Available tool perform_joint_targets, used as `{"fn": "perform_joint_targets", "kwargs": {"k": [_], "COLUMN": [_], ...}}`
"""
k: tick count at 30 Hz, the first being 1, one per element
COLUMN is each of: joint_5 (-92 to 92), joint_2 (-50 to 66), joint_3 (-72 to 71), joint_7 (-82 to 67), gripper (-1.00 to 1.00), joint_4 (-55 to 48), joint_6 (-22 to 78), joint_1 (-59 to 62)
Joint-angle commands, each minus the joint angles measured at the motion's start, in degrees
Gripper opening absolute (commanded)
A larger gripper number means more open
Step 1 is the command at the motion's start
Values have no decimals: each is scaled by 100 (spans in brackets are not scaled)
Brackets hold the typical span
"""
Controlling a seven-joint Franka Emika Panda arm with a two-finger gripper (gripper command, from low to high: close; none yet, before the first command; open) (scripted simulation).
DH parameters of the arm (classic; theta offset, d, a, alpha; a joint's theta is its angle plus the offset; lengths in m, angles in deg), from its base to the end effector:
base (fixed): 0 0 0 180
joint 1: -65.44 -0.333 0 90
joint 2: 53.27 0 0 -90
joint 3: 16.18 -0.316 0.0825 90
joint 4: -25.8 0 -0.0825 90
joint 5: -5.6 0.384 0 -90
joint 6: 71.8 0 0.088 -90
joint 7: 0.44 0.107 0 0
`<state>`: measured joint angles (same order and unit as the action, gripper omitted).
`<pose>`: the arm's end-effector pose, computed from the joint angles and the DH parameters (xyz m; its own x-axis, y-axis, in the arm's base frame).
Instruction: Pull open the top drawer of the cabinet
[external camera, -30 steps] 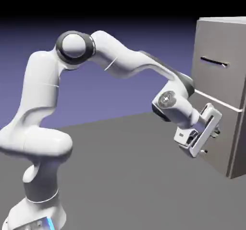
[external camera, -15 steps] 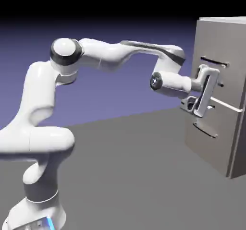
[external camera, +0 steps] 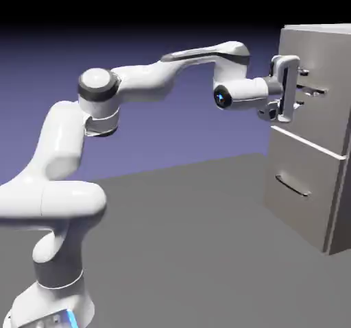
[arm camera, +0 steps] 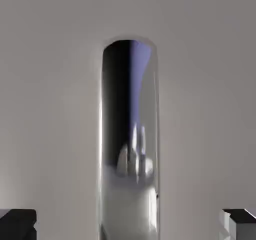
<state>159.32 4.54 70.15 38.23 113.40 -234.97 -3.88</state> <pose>0.6685 0.0925 0.5191 0.0005 -0.7073 -0.7070 -0.0005 0.7070 -0.7073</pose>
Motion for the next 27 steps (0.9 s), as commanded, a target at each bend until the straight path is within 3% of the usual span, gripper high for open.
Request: {"fn": "perform_joint_targets", "kwargs": {"k": [1,10,19,24,27], "joint_5": [49,328,1214,1129,830], "joint_2": [-21,-237,-1628,-1412,-936], "joint_3": [104,1077,749,1526,1583], "joint_7": [-69,-651,-2858,-2659,-1911], "gripper": [-100,-100,-100,-100,-100], "joint_4": [207,2043,1865,2642,2699], "joint_6": [57,448,15,166,316], "joint_1": [-175,-1872,-2036,-2980,-2877]}}
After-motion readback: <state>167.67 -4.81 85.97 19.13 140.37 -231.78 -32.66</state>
